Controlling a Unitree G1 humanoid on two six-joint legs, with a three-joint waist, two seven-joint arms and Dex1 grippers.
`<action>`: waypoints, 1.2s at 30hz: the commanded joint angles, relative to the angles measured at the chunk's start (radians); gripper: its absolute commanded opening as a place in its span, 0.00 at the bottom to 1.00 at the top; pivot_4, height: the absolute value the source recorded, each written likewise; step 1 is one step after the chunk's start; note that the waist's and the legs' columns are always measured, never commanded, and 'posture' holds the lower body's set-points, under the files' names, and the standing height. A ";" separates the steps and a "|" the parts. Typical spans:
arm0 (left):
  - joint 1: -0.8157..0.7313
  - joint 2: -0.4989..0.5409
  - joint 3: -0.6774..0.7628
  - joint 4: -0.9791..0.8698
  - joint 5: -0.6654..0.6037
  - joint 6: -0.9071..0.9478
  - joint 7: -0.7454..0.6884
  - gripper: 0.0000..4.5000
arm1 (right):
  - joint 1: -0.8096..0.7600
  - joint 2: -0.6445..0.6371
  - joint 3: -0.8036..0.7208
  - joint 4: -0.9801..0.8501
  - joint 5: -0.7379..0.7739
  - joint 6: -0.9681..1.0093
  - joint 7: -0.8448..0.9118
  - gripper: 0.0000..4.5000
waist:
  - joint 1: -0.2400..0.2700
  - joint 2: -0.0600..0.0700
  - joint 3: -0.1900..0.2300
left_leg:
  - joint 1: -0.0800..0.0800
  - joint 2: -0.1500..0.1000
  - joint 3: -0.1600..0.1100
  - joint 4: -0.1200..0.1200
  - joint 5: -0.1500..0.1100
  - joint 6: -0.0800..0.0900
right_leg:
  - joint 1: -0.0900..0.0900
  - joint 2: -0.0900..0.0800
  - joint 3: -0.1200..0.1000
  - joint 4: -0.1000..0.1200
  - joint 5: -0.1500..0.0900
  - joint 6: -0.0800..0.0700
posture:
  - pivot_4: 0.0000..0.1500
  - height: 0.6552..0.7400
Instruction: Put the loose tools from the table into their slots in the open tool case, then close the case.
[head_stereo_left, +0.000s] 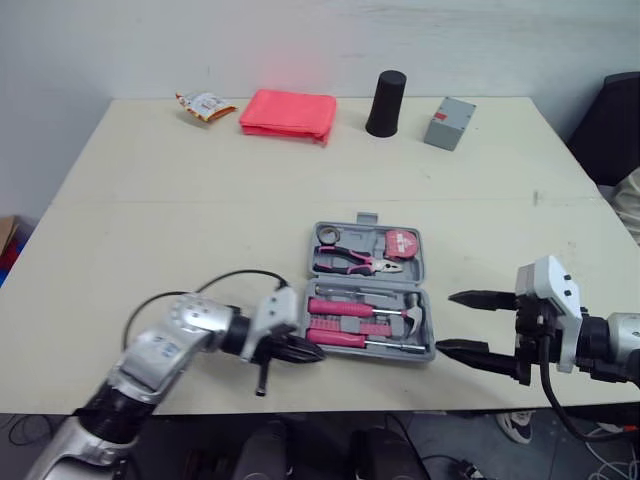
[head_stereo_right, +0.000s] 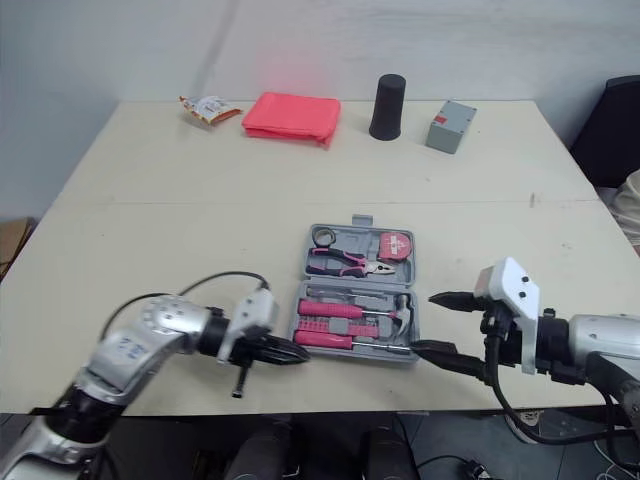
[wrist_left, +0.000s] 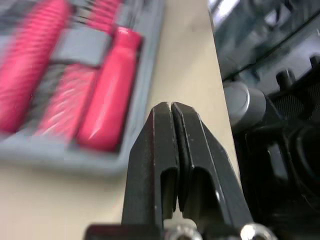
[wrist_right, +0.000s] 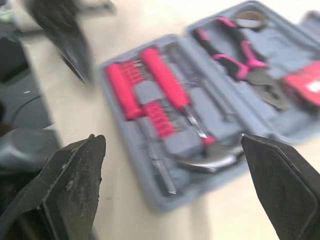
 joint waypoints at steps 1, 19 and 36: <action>-0.013 0.039 0.142 0.022 -0.080 0.001 -0.022 0.01 | -0.031 0.023 0.019 0.119 -0.107 -0.080 -0.033 1.00 | 0.004 0.000 0.000 | 0.000 0.000 0.000 0.000 0.000 0.000 | 0.000 0.000 0.000 0.000 0.000 0.000 | 1.00 0.95; -0.341 -0.246 -0.049 0.674 0.315 -0.320 0.184 0.00 | -0.413 0.188 0.425 0.590 -0.500 -0.354 -0.026 0.02 | -0.001 -0.002 0.001 | -0.013 -0.002 0.012 0.006 0.006 -0.003 | -0.020 0.001 0.002 0.011 0.001 0.002 | 1.00 0.95; -0.233 -0.245 -0.084 0.439 0.331 -0.168 0.141 0.00 | -0.397 0.269 0.440 0.467 -0.471 -0.301 0.017 0.02 | -0.009 -0.002 0.001 | -0.013 -0.001 0.010 0.008 0.005 -0.002 | -0.018 0.000 0.005 0.012 0.001 0.002 | 1.00 0.95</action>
